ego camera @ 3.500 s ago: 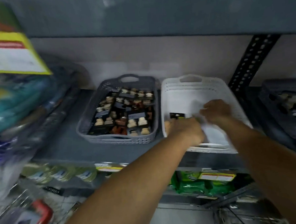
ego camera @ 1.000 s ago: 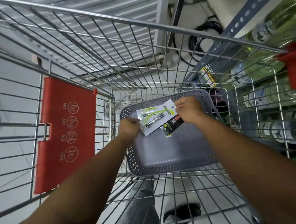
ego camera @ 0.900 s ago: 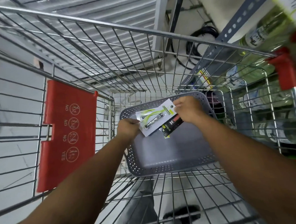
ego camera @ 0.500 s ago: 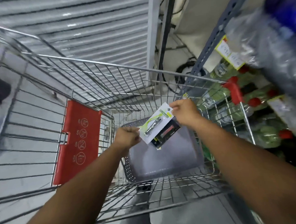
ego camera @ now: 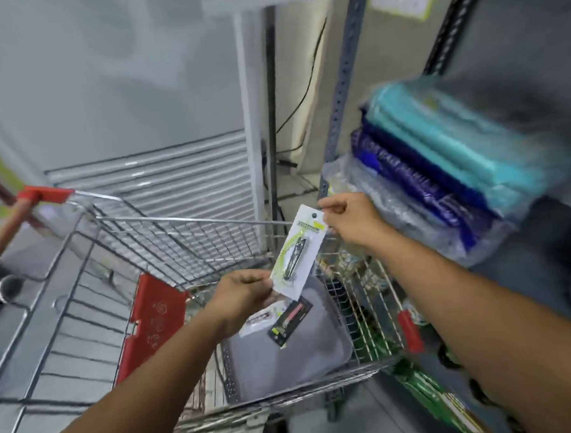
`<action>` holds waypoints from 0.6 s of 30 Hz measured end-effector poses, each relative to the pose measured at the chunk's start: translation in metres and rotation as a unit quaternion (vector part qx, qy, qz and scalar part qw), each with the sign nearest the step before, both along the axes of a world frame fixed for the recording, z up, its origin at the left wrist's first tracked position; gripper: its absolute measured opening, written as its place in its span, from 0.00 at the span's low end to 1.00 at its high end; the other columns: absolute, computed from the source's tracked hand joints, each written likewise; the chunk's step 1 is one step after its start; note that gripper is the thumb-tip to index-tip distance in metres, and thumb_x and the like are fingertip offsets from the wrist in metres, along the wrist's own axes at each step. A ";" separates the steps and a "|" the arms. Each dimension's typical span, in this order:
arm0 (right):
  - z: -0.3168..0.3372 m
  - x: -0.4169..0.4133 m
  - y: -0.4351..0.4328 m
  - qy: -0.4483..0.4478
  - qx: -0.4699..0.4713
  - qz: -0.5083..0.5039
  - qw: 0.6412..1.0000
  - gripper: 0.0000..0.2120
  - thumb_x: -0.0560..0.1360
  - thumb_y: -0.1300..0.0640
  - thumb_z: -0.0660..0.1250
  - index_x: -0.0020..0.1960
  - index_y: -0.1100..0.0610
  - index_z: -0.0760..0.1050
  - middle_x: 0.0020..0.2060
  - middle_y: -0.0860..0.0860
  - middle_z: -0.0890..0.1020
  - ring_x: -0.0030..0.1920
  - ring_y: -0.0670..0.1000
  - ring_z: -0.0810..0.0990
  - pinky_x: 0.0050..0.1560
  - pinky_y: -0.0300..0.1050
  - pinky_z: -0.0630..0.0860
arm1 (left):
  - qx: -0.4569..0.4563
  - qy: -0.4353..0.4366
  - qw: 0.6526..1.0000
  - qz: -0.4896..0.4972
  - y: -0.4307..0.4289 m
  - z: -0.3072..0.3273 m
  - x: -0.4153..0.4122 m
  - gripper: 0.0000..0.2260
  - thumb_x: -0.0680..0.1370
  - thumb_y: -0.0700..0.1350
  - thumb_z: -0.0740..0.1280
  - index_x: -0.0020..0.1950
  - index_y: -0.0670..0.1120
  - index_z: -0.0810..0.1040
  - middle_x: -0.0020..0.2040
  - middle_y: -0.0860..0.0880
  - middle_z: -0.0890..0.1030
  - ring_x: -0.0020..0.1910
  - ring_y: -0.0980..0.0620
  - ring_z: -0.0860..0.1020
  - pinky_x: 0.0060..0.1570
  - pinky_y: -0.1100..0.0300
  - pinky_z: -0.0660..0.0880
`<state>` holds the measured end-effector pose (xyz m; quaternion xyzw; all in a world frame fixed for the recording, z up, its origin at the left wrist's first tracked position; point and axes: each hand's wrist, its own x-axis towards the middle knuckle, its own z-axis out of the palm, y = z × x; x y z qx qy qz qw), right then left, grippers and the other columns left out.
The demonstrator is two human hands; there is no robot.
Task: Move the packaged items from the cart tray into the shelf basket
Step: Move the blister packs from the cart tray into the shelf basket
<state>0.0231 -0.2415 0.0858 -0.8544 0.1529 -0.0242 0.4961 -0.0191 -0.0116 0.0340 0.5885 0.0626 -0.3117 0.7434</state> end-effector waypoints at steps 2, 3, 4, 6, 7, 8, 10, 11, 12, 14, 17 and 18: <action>0.029 -0.015 -0.007 -0.037 0.008 -0.015 0.999 0.13 0.72 0.65 0.70 0.56 0.58 0.81 0.45 0.52 0.83 0.43 0.48 0.80 0.46 0.43 0.78 | 0.000 -0.015 1.000 -0.016 -0.013 0.022 -0.014 0.07 0.75 0.28 0.63 0.50 0.32 0.79 0.34 0.42 0.84 0.31 0.51 0.81 0.36 0.62 0.81; 0.044 -0.024 -0.011 -0.056 0.016 -0.026 0.998 0.13 0.72 0.65 0.70 0.56 0.58 0.81 0.44 0.51 0.83 0.40 0.47 0.80 0.44 0.41 0.78 | 0.003 -0.025 0.999 -0.027 -0.020 0.034 -0.021 0.07 0.74 0.29 0.64 0.48 0.35 0.81 0.36 0.42 0.84 0.33 0.51 0.82 0.39 0.61 0.81; 0.059 -0.033 -0.014 -0.074 0.033 -0.036 0.996 0.12 0.72 0.65 0.70 0.55 0.59 0.81 0.42 0.50 0.83 0.36 0.45 0.79 0.41 0.38 0.78 | 0.006 -0.037 0.998 -0.040 -0.026 0.044 -0.027 0.07 0.73 0.30 0.66 0.46 0.37 0.82 0.37 0.42 0.85 0.34 0.51 0.83 0.41 0.60 0.81; 0.089 -0.055 -0.024 -0.102 0.090 -0.058 0.989 0.09 0.72 0.65 0.71 0.51 0.58 0.80 0.36 0.48 0.81 0.29 0.43 0.77 0.31 0.33 0.77 | -0.007 -0.059 0.996 -0.067 -0.039 0.066 -0.040 0.06 0.72 0.31 0.68 0.42 0.40 0.84 0.36 0.43 0.85 0.34 0.50 0.83 0.39 0.61 0.81; 0.103 -0.066 -0.029 -0.114 0.119 -0.068 0.984 0.08 0.71 0.66 0.72 0.49 0.58 0.80 0.34 0.48 0.80 0.28 0.43 0.76 0.29 0.33 0.76 | -0.020 -0.068 0.994 -0.082 -0.046 0.077 -0.046 0.06 0.71 0.32 0.69 0.41 0.40 0.84 0.36 0.42 0.85 0.34 0.50 0.83 0.37 0.61 0.81; 0.117 -0.078 -0.036 -0.127 0.147 -0.078 0.978 0.07 0.71 0.67 0.72 0.46 0.57 0.79 0.33 0.49 0.80 0.28 0.44 0.77 0.30 0.33 0.77 | -0.033 -0.080 0.991 -0.101 -0.053 0.089 -0.053 0.05 0.69 0.33 0.71 0.41 0.40 0.85 0.36 0.42 0.85 0.34 0.50 0.83 0.36 0.62 0.81; 0.144 -0.106 -0.054 -0.154 0.187 -0.097 0.965 0.07 0.71 0.67 0.72 0.41 0.57 0.77 0.33 0.50 0.80 0.31 0.46 0.78 0.31 0.36 0.79 | -0.060 -0.098 0.984 -0.134 -0.072 0.111 -0.067 0.08 0.67 0.36 0.72 0.45 0.39 0.85 0.38 0.41 0.85 0.34 0.51 0.83 0.36 0.63 0.80; 0.155 -0.121 -0.063 -0.161 0.196 -0.104 0.962 0.07 0.72 0.66 0.71 0.40 0.56 0.77 0.33 0.51 0.81 0.31 0.47 0.79 0.32 0.37 0.79 | -0.071 -0.099 0.982 -0.143 -0.081 0.120 -0.073 0.10 0.66 0.36 0.72 0.46 0.38 0.84 0.38 0.41 0.85 0.34 0.51 0.82 0.36 0.63 0.80; 0.165 -0.139 -0.077 -0.170 0.196 -0.118 0.959 0.07 0.72 0.65 0.71 0.39 0.56 0.77 0.32 0.51 0.81 0.31 0.47 0.78 0.31 0.37 0.78 | -0.080 -0.100 0.979 -0.158 -0.095 0.129 -0.082 0.11 0.66 0.36 0.72 0.48 0.37 0.83 0.38 0.41 0.85 0.34 0.51 0.82 0.35 0.64 0.79; 0.178 -0.174 -0.103 -0.183 0.184 -0.141 0.955 0.07 0.73 0.63 0.71 0.39 0.54 0.78 0.29 0.48 0.81 0.27 0.45 0.77 0.28 0.36 0.77 | -0.092 -0.101 0.973 -0.188 -0.122 0.140 -0.098 0.13 0.66 0.37 0.72 0.49 0.36 0.83 0.37 0.42 0.84 0.33 0.52 0.82 0.33 0.65 0.79; 0.185 -0.236 -0.149 -0.190 0.181 -0.187 0.947 0.05 0.74 0.61 0.69 0.42 0.52 0.79 0.27 0.45 0.80 0.25 0.42 0.75 0.27 0.35 0.75 | -0.101 -0.102 0.963 -0.229 -0.173 0.152 -0.133 0.10 0.64 0.38 0.72 0.44 0.41 0.85 0.36 0.43 0.85 0.33 0.53 0.83 0.32 0.66 0.78; 0.185 -0.258 -0.167 -0.185 0.180 -0.203 0.945 0.04 0.75 0.61 0.69 0.44 0.52 0.78 0.30 0.47 0.80 0.25 0.42 0.75 0.28 0.36 0.76 | -0.104 -0.102 0.958 -0.247 -0.193 0.154 -0.148 0.10 0.63 0.38 0.72 0.43 0.42 0.85 0.36 0.44 0.85 0.33 0.53 0.83 0.33 0.66 0.79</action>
